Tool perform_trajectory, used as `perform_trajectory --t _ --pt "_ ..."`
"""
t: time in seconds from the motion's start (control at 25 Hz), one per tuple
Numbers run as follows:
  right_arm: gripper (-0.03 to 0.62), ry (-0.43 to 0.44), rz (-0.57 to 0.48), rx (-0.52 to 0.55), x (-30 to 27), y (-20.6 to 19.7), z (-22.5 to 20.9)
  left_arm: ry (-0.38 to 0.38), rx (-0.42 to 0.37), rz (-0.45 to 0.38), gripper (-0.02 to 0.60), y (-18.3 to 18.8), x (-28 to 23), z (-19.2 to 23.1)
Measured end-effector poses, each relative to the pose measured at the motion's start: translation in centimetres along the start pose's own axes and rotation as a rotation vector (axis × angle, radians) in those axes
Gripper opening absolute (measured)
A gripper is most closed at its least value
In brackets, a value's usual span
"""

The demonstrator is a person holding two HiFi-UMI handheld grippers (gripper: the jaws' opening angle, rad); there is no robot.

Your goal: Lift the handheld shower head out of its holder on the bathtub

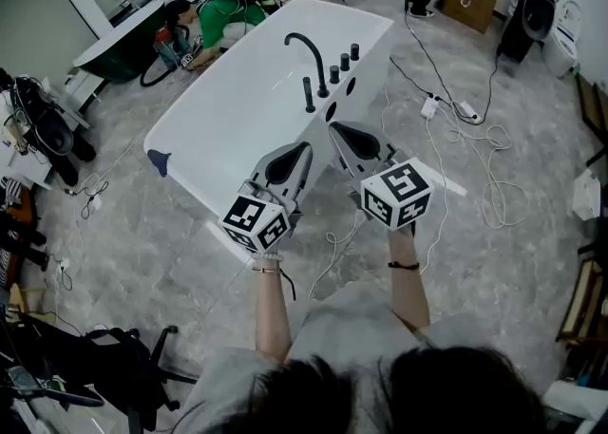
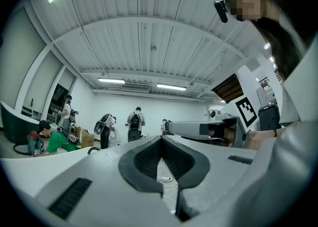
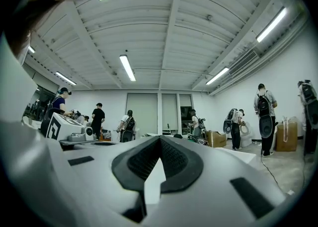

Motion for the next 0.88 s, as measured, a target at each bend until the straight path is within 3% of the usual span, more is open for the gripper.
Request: perform_trajectory --t 0.32,0.88 --pt "-0.002 0.057 0.035 -0.022 -0.4 -1.4 -2.8 0.064 0.025 0.021 0.006 -1.4 -2.2 -0.4" --pt "-0.002 0.034 0.053 -0.056 -1.5 -2.8 -7.2 0.013 0.016 0.074 0.006 -2.7 -7.2 0.5"
Point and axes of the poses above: the fingertips, and each gripper's own axes: x backward along the fingers, z to its left, y out of its top, the point moved 10 cm from there along x, backward along the fingers, and after that the axes turned 9 degrees about -y, right-handed, at the moved point
